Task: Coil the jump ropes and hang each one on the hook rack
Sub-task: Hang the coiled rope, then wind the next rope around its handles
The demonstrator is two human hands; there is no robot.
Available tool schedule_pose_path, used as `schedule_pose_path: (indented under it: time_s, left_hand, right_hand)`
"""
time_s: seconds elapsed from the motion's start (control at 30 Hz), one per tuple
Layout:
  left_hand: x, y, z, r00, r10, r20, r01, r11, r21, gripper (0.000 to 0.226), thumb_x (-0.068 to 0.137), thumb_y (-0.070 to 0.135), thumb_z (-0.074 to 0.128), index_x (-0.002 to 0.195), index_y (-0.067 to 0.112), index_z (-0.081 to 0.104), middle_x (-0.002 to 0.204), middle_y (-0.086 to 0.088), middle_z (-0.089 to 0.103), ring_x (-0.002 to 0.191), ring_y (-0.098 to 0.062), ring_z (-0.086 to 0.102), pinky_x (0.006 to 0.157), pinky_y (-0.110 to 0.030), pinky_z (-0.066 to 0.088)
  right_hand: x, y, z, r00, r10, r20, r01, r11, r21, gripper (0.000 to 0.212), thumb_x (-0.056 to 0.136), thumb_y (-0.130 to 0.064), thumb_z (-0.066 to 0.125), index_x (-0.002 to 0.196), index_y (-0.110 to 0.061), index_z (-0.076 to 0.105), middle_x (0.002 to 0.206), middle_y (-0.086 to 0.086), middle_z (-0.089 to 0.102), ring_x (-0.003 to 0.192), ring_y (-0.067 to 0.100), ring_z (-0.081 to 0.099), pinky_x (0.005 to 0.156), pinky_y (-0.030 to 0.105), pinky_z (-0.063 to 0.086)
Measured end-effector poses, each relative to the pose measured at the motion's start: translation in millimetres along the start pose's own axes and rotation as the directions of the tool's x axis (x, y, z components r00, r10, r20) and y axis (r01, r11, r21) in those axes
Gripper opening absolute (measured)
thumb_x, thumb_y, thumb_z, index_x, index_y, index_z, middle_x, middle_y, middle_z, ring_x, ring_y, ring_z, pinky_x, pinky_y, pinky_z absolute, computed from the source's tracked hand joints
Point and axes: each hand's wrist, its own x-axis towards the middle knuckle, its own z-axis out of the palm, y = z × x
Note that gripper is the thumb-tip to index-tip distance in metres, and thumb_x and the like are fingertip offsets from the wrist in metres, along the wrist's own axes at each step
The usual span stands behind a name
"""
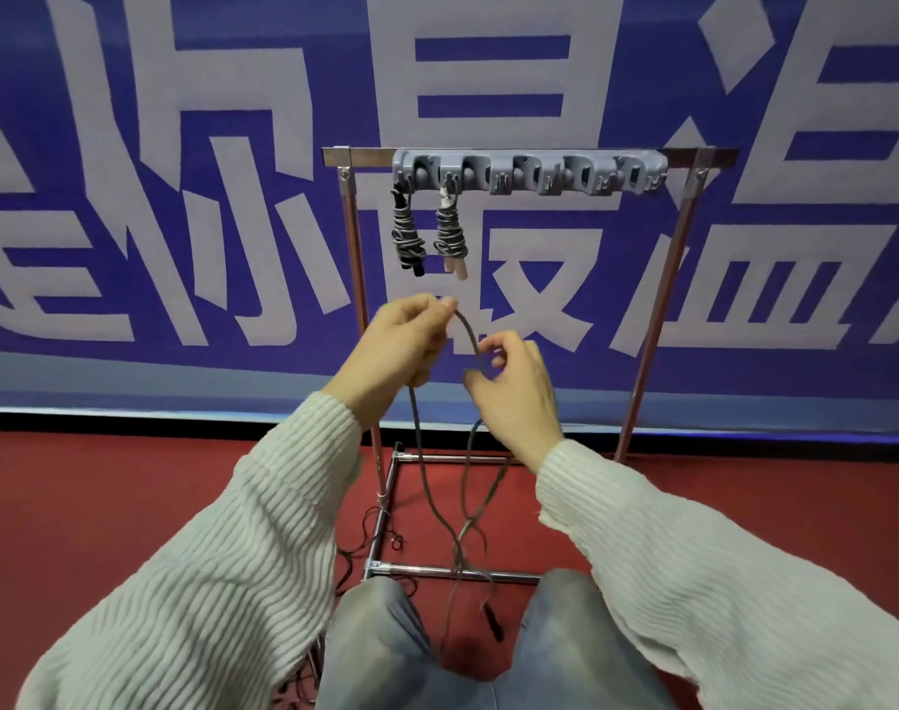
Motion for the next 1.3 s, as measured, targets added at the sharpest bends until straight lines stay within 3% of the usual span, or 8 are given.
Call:
schedule_pose_path:
  time_s: [0.23, 0.33, 0.5, 0.63, 0.83, 0.97, 1.13, 1.3]
  left_hand:
    - [-2.1, -0.3, 2.6, 0.997, -0.047, -0.065, 0.043, 0.997, -0.062, 0.040, 0.107, 0.034, 0.050, 0.070, 0.024, 0.039, 0.059, 0.009, 0.032, 0.053, -0.011, 0.022, 0.051, -0.028, 0.019]
    - [-4.6, -0.5, 7.2, 0.997, -0.049, -0.059, 0.045, 0.997, -0.068, 0.040, 0.107, 0.034, 0.050, 0.071, 0.023, 0.037, 0.060, 0.008, 0.031, 0.053, -0.011, 0.022, 0.050, -0.027, 0.020]
    - [-7.6, 1.4, 17.1, 0.999, -0.046, -0.005, 0.046, 0.994, -0.097, 0.039, 0.107, 0.033, 0.049, 0.072, 0.022, 0.037, 0.063, 0.005, 0.028, 0.053, -0.011, 0.021, 0.048, -0.024, 0.019]
    - [-8.3, -0.6, 10.5, 0.999, -0.044, -0.004, 0.043, 0.989, -0.142, 0.040, 0.107, 0.032, 0.050, 0.070, 0.023, 0.038, 0.063, 0.005, 0.028, 0.052, -0.010, 0.021, 0.046, -0.023, 0.019]
    - [-5.3, -7.5, -34.8, 0.993, -0.119, 0.013, 0.117, 0.946, -0.301, 0.038, 0.106, 0.033, 0.049, 0.071, 0.024, 0.037, 0.066, 0.004, 0.027, 0.048, -0.009, 0.016, 0.041, -0.021, 0.017]
    - [-11.2, -6.3, -27.1, 0.986, -0.122, 0.111, 0.145, 0.962, -0.233, 0.039, 0.107, 0.031, 0.046, 0.069, 0.022, 0.037, 0.064, 0.006, 0.029, 0.049, -0.009, 0.015, 0.046, -0.025, 0.010]
    - [-13.8, -3.5, -37.9, 0.992, -0.112, 0.060, 0.123, 0.963, -0.238, 0.038, 0.106, 0.031, 0.046, 0.070, 0.023, 0.039, 0.064, 0.006, 0.028, 0.049, -0.009, 0.016, 0.044, -0.022, 0.012]
    - [-12.4, -30.2, -101.5, 0.954, -0.208, -0.216, 0.058, 0.834, -0.549, 0.038, 0.103, 0.027, 0.049, 0.066, 0.026, 0.040, 0.055, 0.010, 0.025, 0.041, -0.005, 0.017, 0.039, -0.020, 0.011]
  right_hand:
    - [-29.7, 11.8, 8.3, 0.999, -0.028, 0.036, 0.030, 0.998, -0.053, 0.044, 0.084, -0.029, 0.079, 0.107, -0.028, 0.042, 0.095, -0.010, 0.042, 0.082, 0.013, 0.047, 0.074, 0.035, 0.045]
    - [-37.3, 18.4, 8.8, 0.999, -0.025, -0.036, 0.018, 0.983, -0.181, 0.043, 0.085, -0.048, 0.076, 0.098, -0.028, 0.040, 0.089, -0.008, 0.050, 0.081, 0.019, 0.052, 0.066, 0.036, 0.042]
    - [-36.4, 17.8, 17.3, 0.969, 0.209, 0.132, -0.167, 0.946, -0.277, 0.058, 0.079, -0.079, 0.061, 0.094, -0.023, 0.054, 0.076, -0.001, 0.065, 0.073, 0.022, 0.060, 0.063, 0.034, 0.043]
    - [-23.5, 26.9, 28.8, 0.960, 0.213, 0.183, -0.211, 0.977, -0.026, 0.007, 0.096, -0.031, 0.063, 0.097, -0.025, 0.065, 0.083, -0.004, 0.076, 0.079, 0.011, 0.072, 0.075, 0.036, 0.058]
    - [-3.7, 35.5, 11.3, 0.919, 0.032, 0.392, -0.075, 0.993, 0.093, 0.061, 0.091, -0.027, 0.072, 0.144, -0.040, 0.046, 0.120, -0.008, 0.059, 0.101, 0.016, 0.064, 0.087, 0.034, 0.055]
    - [2.0, 25.9, 34.6, 0.835, -0.037, 0.549, -0.035, 0.992, 0.121, 0.063, 0.094, -0.014, 0.066, 0.146, -0.041, 0.044, 0.144, -0.009, 0.049, 0.130, 0.011, 0.049, 0.094, 0.030, 0.052]
    - [5.6, 17.4, 44.7, 0.829, -0.002, 0.559, -0.080, 0.989, 0.121, 0.031, 0.102, -0.001, 0.042, 0.112, -0.015, 0.068, 0.088, -0.003, 0.072, 0.079, 0.007, 0.069, 0.078, 0.022, 0.056]
    - [30.7, 61.4, 14.0, 0.886, 0.315, 0.340, -0.372, 0.921, 0.118, 0.033, 0.100, -0.007, 0.040, 0.089, -0.019, 0.069, 0.049, -0.008, 0.039, 0.039, 0.009, 0.028, 0.037, 0.018, 0.021]
